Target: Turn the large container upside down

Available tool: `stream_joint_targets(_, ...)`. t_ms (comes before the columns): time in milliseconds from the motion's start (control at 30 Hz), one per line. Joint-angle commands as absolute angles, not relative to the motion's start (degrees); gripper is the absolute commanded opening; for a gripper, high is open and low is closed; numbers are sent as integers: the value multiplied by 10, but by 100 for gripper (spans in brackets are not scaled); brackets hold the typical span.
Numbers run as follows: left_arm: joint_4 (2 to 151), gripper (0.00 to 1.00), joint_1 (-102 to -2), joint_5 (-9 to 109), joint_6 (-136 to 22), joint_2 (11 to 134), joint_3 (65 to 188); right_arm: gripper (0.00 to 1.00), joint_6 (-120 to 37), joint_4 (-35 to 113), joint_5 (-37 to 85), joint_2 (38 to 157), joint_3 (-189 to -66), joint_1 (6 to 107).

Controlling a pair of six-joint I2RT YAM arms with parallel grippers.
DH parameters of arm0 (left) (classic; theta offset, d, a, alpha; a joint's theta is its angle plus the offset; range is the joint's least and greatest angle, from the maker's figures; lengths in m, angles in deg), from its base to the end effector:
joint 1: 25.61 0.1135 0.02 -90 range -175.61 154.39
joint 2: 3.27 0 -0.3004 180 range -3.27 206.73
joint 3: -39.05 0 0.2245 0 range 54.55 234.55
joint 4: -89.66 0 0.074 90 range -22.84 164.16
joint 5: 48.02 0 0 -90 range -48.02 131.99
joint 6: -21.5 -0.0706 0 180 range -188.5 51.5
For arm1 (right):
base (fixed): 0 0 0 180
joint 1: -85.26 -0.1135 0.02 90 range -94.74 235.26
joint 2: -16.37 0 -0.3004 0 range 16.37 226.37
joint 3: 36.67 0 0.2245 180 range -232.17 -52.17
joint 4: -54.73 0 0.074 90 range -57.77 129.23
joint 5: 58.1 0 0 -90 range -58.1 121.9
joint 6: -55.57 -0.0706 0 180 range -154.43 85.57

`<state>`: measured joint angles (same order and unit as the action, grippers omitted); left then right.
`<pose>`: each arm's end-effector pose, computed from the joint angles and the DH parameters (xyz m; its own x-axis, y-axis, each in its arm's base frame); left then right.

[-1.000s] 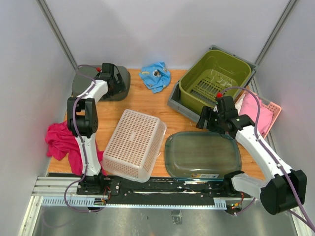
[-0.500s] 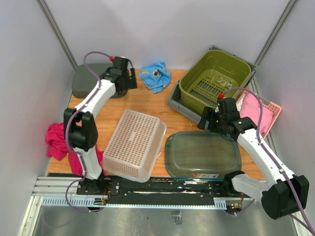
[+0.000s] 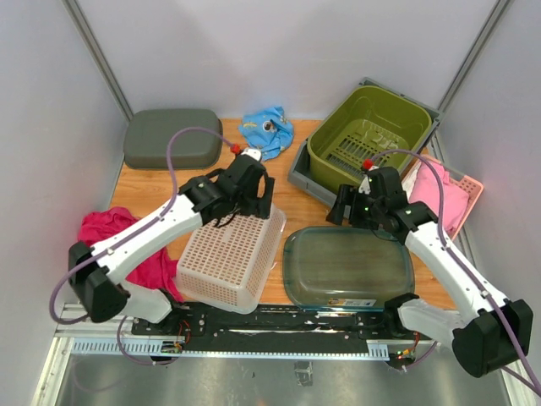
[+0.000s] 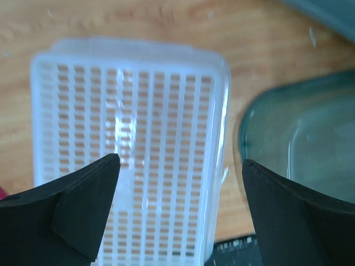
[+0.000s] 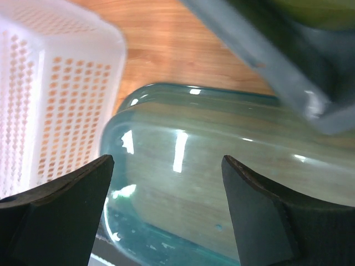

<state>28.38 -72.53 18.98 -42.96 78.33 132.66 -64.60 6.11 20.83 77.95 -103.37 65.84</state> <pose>0.2158 -0.1903 0.3521 -0.6818 0.1481 -0.7164 0.2264 0.9739 -0.0142 0.1884 0.0808 0.2991 -0.7913 0.2440 -0.5607 -0.0694 0.8752 0.4788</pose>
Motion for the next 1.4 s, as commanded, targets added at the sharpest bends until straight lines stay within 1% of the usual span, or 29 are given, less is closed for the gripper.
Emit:
stream_joint_targets(0,245,94,-723,346,-358,695,1243,81,-613,103,190,767,-1034,583)
stream_joint_targets(67,243,94,-729,396,-328,666,1202,81,-610,103,208,779,-1041,564)
stream_joint_targets(133,244,94,-734,419,-302,639,1162,81,-613,103,204,796,-1047,560)
stream_joint_targets(200,242,94,-734,407,-274,625,1123,80,-611,109,197,811,-1054,552)
stream_joint_targets(267,243,96,-732,360,-250,618,1089,81,-604,115,193,828,-1062,532)
stream_joint_targets(333,251,97,-707,348,-245,620,1070,81,-592,116,201,847,-1073,502)
stream_joint_targets(467,346,97,-602,379,-294,631,1036,80,-576,121,225,880,-1091,440)
stream_joint_targets(567,377,97,-553,387,-334,665,1056,80,-577,136,229,897,-1091,417)
stream_joint_targets(767,317,99,-531,346,-379,676,1187,80,-567,143,244,955,-1122,380)
stream_joint_targets(867,287,99,-464,331,-393,671,1211,80,-569,143,240,991,-1139,378)
stream_joint_targets(1000,284,99,-355,357,-394,663,1174,80,-562,126,224,1034,-1174,367)
stream_joint_targets(1100,280,99,-331,322,-392,658,1134,79,-559,117,231,1049,-1195,354)
stream_joint_targets(1167,290,99,-316,336,-396,654,1100,80,-571,117,235,1060,-1203,353)
stream_joint_targets(1267,315,99,-310,391,-401,643,1052,80,-581,110,239,1097,-1224,355)
stream_joint_targets(1367,338,99,-310,463,-396,612,1013,79,-573,90,228,1152,-1269,357)
